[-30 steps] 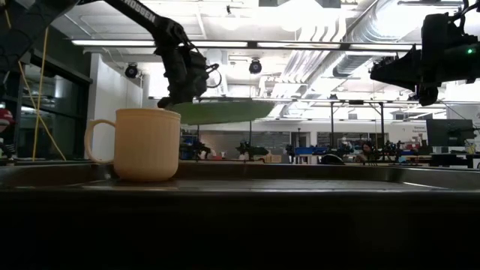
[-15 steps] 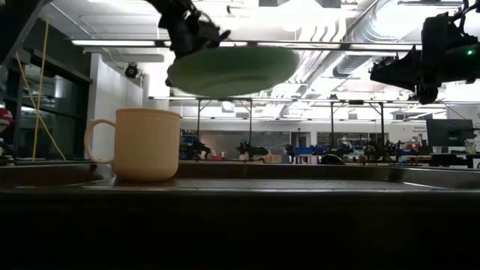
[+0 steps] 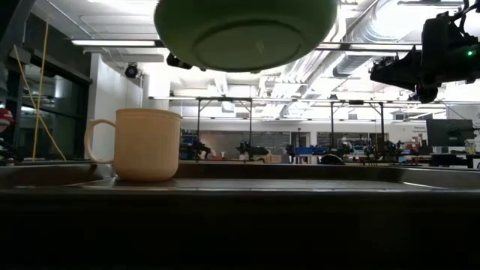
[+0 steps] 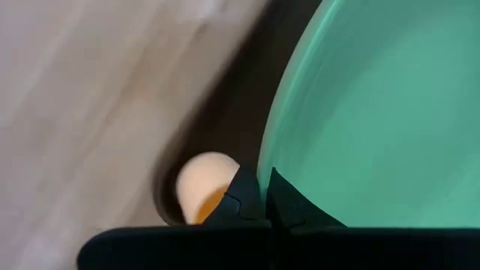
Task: Set up tray
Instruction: Put the green plate under the orange mug on the brown serving tray
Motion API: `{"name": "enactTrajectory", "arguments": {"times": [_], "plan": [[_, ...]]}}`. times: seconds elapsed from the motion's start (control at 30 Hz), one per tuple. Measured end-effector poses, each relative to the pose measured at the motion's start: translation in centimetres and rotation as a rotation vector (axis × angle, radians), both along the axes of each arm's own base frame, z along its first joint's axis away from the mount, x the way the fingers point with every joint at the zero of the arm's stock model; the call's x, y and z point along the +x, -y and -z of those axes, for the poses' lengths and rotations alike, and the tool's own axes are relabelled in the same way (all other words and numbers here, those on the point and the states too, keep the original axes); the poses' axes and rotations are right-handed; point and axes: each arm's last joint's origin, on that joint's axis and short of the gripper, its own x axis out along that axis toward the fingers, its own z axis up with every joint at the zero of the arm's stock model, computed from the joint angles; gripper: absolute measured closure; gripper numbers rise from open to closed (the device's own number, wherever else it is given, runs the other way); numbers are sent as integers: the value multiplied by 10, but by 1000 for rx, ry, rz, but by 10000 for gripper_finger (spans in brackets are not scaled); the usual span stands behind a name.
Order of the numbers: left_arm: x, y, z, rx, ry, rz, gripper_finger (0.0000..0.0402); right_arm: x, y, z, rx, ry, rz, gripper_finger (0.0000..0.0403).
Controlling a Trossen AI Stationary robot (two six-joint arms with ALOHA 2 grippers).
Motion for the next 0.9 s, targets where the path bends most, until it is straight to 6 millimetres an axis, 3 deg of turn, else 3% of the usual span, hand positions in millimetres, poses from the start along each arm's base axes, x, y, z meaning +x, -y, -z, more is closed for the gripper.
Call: {"name": "enactTrajectory", "arguments": {"times": [0.47, 0.9], "plan": [[18, 80, 0, -5, -33, 40, 388, 0, 0, 0, -43, -29, 2, 402], [22, 97, 8, 96, -33, 49, 388, 0, 0, 0, -42, -29, 2, 402]]}}
